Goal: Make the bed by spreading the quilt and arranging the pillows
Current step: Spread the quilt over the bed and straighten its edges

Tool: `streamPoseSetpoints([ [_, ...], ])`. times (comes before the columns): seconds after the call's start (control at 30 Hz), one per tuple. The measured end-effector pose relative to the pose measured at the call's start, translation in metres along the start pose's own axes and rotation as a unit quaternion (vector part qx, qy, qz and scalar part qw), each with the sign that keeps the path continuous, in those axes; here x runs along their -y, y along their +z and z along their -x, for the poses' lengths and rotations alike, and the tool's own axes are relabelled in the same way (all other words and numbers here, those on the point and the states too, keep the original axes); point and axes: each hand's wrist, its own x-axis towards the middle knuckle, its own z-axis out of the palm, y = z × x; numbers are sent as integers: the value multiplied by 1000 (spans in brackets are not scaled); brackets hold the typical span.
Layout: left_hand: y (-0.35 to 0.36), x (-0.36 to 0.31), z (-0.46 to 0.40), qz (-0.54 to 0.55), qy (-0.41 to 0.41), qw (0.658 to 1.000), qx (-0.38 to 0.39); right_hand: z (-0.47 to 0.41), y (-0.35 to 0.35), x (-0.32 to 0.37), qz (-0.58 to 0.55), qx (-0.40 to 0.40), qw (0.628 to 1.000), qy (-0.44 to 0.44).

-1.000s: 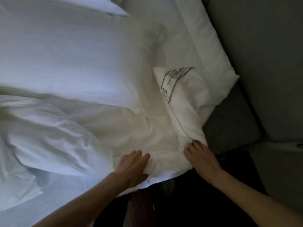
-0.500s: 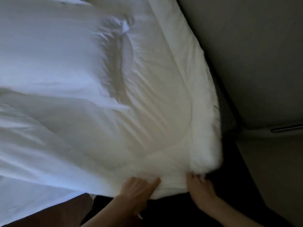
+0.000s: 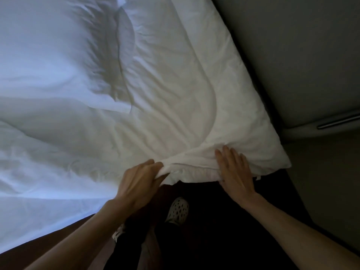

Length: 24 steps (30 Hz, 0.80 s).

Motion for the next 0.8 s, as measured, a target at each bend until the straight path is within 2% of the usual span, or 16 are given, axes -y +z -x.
streamPoseSetpoints([
  [0.1,7,-5,14,3,-16,999,29,-11,-10,-14,-17,-105,993,-53],
  [0.17,27,-24,31,-25,-12,997,71,-3,-20,-46,11,-111,986,-126],
  [0.23,46,-56,41,-38,-24,994,102,10,-30,-86,60,-80,982,-160],
  [0.3,58,-83,34,-12,-31,995,97,9,-41,-111,103,-51,981,-155],
  [0.37,66,-97,23,22,2,995,101,7,-41,-122,145,32,984,-101],
  [0.43,64,-96,18,49,15,986,156,10,-31,-123,163,127,978,-26],
  [0.47,64,-87,23,55,24,983,172,12,-22,-120,161,184,969,-16],
  [0.5,62,-74,31,59,34,984,165,15,-9,-118,146,205,968,-14],
  [0.57,54,-35,48,34,44,993,102,21,10,-88,136,171,975,-30],
  [0.63,28,37,74,-56,14,998,28,17,15,-9,52,124,987,-90],
  [0.7,-13,111,96,-156,-14,987,43,10,-1,89,-45,98,984,-140],
  [0.8,-75,210,106,-294,-29,945,141,-15,-24,230,-175,95,970,-137],
])
